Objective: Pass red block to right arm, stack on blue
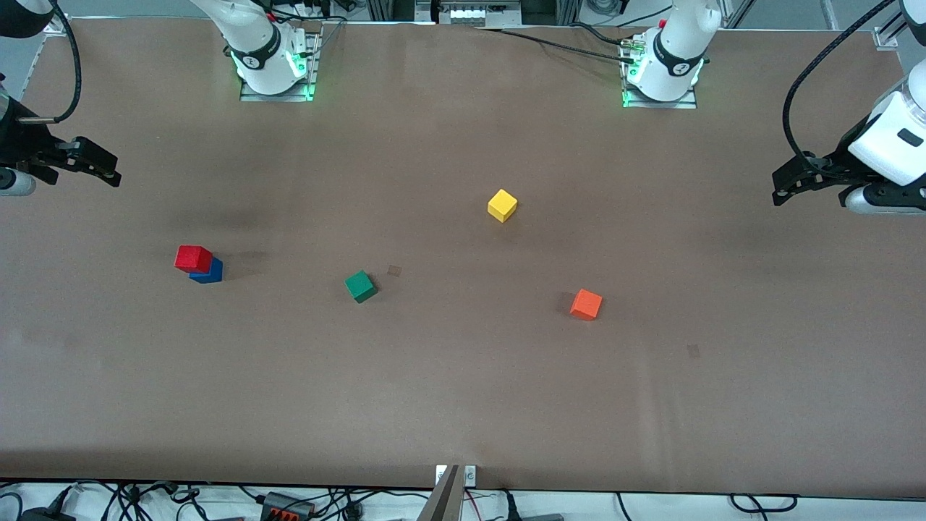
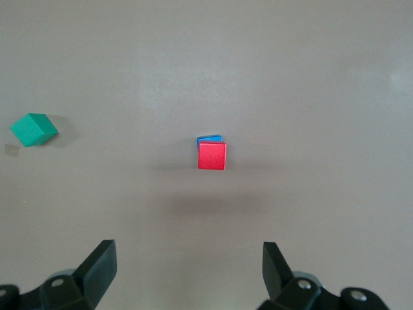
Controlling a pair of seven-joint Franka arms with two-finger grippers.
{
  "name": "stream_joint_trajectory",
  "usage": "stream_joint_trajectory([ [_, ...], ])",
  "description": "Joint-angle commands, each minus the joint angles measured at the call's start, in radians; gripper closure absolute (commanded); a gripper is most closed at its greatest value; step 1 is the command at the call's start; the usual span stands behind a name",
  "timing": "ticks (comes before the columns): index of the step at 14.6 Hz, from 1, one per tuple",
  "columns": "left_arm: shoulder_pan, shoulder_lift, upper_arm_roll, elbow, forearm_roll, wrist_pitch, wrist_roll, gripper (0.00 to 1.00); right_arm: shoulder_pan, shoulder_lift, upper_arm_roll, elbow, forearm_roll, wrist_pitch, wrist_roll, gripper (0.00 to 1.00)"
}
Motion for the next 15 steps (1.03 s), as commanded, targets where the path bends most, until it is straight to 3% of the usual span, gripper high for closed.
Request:
stream_joint_trajectory([
  [1, 0.0, 0.018, -0.002, 0.034, -0.013, -0.005, 0.002, 0.0, 0.006, -0.02, 0.005, -0.011, 0.009, -0.001, 0.019, 0.0],
  [15, 0.001, 0.019, -0.002, 0.034, -0.033, -0.005, 0.004, 0.0, 0.006, -0.039, 0.005, -0.016, 0.008, -0.004, 0.013, 0.0],
])
